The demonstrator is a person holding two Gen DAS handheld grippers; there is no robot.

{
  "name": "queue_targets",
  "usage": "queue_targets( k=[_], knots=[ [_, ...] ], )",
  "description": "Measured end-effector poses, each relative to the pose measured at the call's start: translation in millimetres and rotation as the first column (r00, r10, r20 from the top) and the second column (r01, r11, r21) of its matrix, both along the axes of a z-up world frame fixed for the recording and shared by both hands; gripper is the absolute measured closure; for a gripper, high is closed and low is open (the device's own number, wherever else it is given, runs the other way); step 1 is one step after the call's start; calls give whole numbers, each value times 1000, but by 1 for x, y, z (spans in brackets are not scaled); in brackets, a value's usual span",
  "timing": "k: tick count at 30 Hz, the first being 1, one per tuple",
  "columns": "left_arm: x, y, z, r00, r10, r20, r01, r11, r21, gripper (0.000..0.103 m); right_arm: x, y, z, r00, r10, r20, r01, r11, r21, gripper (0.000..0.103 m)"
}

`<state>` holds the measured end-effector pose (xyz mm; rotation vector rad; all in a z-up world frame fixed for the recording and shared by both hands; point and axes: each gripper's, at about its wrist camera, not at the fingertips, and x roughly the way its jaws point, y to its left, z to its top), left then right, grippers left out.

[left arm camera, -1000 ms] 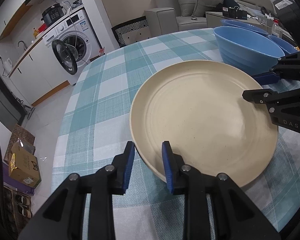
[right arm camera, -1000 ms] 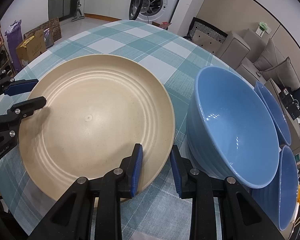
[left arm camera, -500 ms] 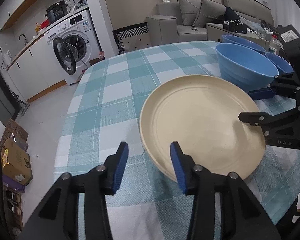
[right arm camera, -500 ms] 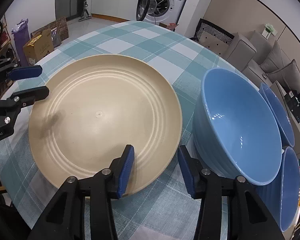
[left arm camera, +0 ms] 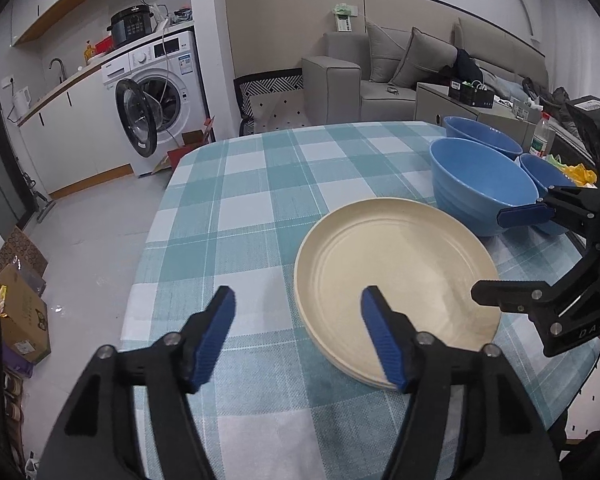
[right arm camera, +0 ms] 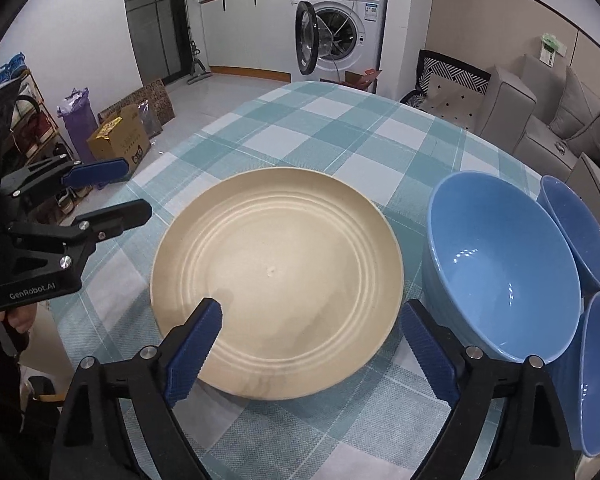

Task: Organize plates and bowls
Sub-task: 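Open the left gripper while the right gripper also opens, releasing the plate, then raise both grippers and move them toward the light-blue bowls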

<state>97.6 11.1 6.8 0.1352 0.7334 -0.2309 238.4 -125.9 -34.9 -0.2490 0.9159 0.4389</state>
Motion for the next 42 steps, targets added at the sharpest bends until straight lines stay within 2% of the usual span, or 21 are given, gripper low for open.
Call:
queue_targets(
  k=[1, 2, 6, 15, 27, 34, 42],
  knots=[
    [-1, 0, 2, 1000, 1, 11, -1, 1000, -5, 11, -1, -1, 3, 1000, -5, 10, 5, 1000, 16, 0],
    [-3, -1, 4, 1000, 4, 20, -4, 1000, -7, 7, -1, -3, 7, 1000, -9, 16, 9, 999, 31, 0],
    [-4, -2, 10, 1000, -2, 27, 2, 1000, -21, 0, -5, -8, 19, 999, -16, 33, 13, 998, 68, 0],
    [-2, -3, 23, 1000, 10, 21, -8, 996, -90, 0, -16, -22, 41, 995, -40, 92, 33, 996, 78, 0],
    [3, -23, 49, 998, -18, 58, 24, 995, -96, 0, -27, -64, 78, 982, -104, 157, 88, 990, 106, 0],
    [15, -48, 69, 994, -52, 98, 61, 993, -96, 0, -32, -97, 109, 961, -182, 207, 155, 978, 140, 0],
    [26, -77, 90, 983, -111, 146, 123, 990, -73, 0, -39, -126, 146, 935, -232, 267, 202, 970, 136, 0]
  ],
)
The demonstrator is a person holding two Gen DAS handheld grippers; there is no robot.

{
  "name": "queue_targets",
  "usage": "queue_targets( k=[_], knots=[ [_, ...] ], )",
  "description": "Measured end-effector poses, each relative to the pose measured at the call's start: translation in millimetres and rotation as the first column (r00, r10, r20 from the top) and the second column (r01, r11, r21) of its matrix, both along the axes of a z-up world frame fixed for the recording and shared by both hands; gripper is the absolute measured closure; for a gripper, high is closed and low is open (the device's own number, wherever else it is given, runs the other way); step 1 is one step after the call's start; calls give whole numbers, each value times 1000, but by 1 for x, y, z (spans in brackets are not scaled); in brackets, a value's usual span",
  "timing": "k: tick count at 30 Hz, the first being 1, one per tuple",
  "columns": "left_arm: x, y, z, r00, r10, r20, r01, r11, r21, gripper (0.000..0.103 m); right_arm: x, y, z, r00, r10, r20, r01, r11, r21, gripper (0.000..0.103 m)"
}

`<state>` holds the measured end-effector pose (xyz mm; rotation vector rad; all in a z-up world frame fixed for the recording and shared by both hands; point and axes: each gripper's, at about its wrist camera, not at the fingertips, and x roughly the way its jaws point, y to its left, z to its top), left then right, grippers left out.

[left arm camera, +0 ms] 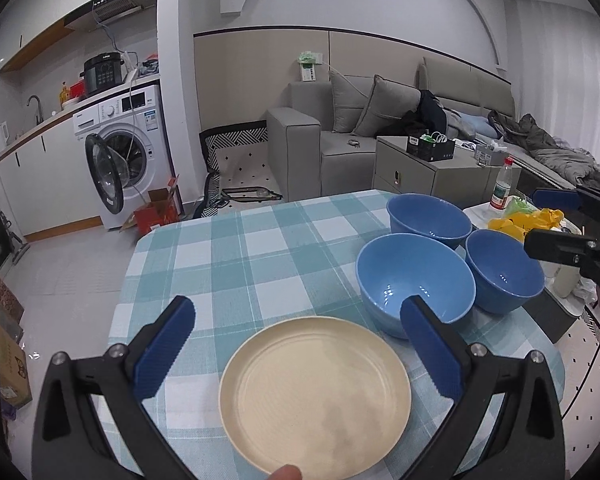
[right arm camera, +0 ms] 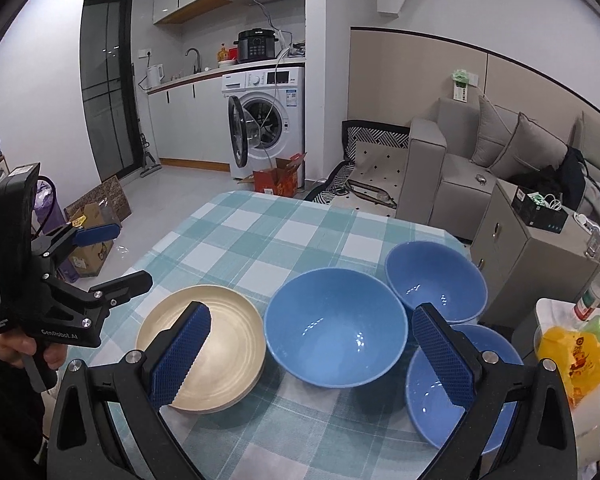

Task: Organize plates and bowls
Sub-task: 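Raise both grippers and move them toward the light-blue bowls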

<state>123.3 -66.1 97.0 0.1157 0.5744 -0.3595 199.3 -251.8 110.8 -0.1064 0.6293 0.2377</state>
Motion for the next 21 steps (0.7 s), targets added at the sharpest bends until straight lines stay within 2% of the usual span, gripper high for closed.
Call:
queue_targets(
  k=[6, 14, 21],
  knots=[
    [9, -15, 14, 1000, -23, 13, 23, 1000, -14, 0, -7, -27, 21, 999, -48, 23, 47, 999, 25, 0],
    [24, -35, 30, 998, -51, 27, 52, 998, -30, 0, -12, -55, 49, 994, -98, 57, 98, 995, 0, 0],
    [41, -54, 41, 997, -73, 25, 74, 996, -39, 0, -3, -84, 66, 988, -147, 50, 148, 989, -7, 0]
  ],
)
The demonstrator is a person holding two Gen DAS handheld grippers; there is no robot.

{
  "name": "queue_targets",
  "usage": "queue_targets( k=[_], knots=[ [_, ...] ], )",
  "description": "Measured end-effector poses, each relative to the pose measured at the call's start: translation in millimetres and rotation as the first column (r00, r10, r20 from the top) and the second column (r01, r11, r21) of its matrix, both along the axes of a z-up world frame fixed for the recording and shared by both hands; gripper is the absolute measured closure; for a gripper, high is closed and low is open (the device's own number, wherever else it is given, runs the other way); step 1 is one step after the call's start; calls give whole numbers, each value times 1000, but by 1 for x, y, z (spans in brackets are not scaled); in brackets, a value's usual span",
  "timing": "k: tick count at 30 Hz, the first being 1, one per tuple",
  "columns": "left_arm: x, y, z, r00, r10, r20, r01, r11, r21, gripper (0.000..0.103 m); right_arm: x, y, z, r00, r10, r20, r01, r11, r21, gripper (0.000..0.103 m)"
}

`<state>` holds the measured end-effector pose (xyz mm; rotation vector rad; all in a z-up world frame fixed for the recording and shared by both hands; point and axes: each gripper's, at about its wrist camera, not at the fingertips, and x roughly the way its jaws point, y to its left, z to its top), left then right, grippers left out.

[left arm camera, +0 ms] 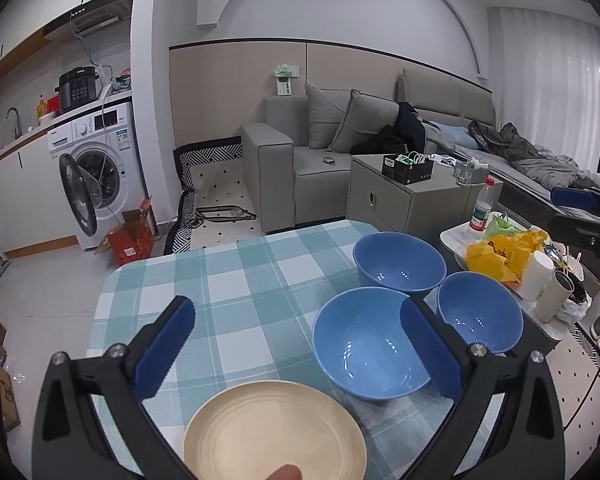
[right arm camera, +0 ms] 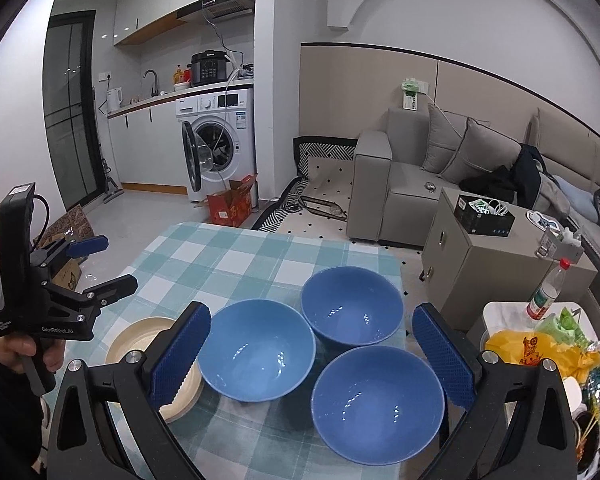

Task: Organize plates and bowls
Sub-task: 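Raise both grippers and move them toward the light-blue bowls, then lower both grippers toward the rim of the nearest light-blue bowl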

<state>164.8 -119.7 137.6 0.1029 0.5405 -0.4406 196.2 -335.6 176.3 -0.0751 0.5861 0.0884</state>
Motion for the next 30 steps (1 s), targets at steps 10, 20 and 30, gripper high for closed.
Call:
queue_targets(
  k=[10, 20, 30],
  knots=[
    [27, -38, 14, 999, -43, -15, 43, 999, 0, 0, 27, -41, 14, 997, -75, -18, 75, 997, 14, 0],
    [58, -80, 14, 996, -85, -24, 86, 996, 35, 0, 69, -84, -9, 988, -132, -79, 138, 987, 87, 0],
    [99, -114, -8, 992, -97, -77, 102, 993, 66, 0, 102, -105, -35, 976, -170, -133, 183, 979, 90, 0]
  ],
)
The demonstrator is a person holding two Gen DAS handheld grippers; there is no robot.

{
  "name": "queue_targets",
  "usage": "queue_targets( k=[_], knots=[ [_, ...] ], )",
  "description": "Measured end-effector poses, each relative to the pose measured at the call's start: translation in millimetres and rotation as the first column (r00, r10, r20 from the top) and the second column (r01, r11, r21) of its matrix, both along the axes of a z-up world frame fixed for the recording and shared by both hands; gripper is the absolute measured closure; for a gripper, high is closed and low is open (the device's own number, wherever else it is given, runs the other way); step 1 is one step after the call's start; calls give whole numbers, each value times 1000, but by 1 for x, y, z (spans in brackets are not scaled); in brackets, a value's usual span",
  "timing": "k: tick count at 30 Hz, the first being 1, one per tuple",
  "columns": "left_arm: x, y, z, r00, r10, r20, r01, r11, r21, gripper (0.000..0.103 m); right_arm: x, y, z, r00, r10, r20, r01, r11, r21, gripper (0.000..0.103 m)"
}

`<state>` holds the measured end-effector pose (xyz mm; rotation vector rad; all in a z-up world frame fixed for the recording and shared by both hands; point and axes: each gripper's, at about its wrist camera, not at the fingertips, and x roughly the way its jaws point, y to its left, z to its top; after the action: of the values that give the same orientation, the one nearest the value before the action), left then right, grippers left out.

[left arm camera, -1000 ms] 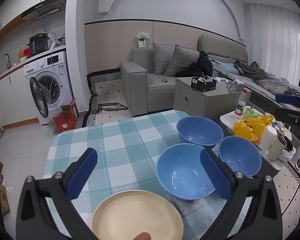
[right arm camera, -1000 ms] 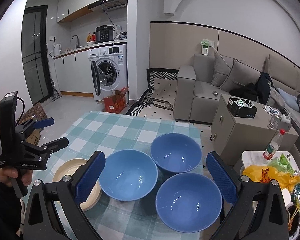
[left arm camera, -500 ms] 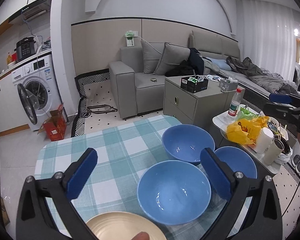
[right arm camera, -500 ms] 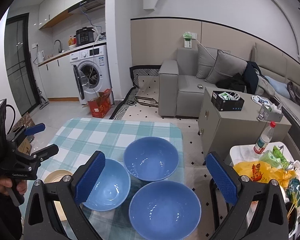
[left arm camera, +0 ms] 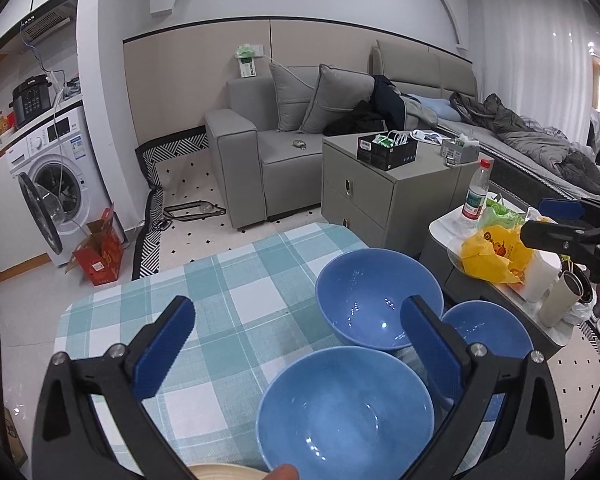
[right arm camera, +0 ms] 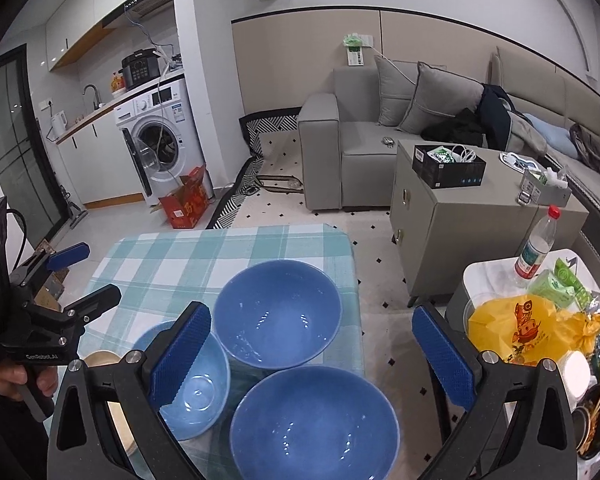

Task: Organize plates and bowls
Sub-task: 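Lower both grippers toward the rim of the nearest light-blue bowl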

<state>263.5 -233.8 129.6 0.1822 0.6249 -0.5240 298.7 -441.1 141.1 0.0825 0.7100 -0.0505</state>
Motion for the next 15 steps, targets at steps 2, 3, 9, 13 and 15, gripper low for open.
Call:
queue_targets(
  k=[2, 3, 9, 13, 15],
  knots=[
    [8, -4, -5, 1000, -6, -18, 6, 1000, 0, 0, 6, -5, -5, 1000, -5, -6, 5, 1000, 10, 0],
    [12, -7, -7, 1000, -7, -23, 7, 1000, 3, 0, 9, -7, -7, 1000, -10, -13, 10, 1000, 14, 0],
    [33, -17, -20, 998, -3, -55, 4, 1000, 13, 0, 28, -11, -25, 999, -26, -47, 26, 1000, 8, 0],
    [47, -25, -32, 997, 16, -69, -13, 999, 46, 0, 45, -12, -45, 996, -32, -85, 33, 999, 14, 0],
    [54, -28, -39, 996, 16, -88, -11, 999, 49, 0, 52, -13, -54, 994, -31, -101, 33, 999, 17, 0]
  ],
)
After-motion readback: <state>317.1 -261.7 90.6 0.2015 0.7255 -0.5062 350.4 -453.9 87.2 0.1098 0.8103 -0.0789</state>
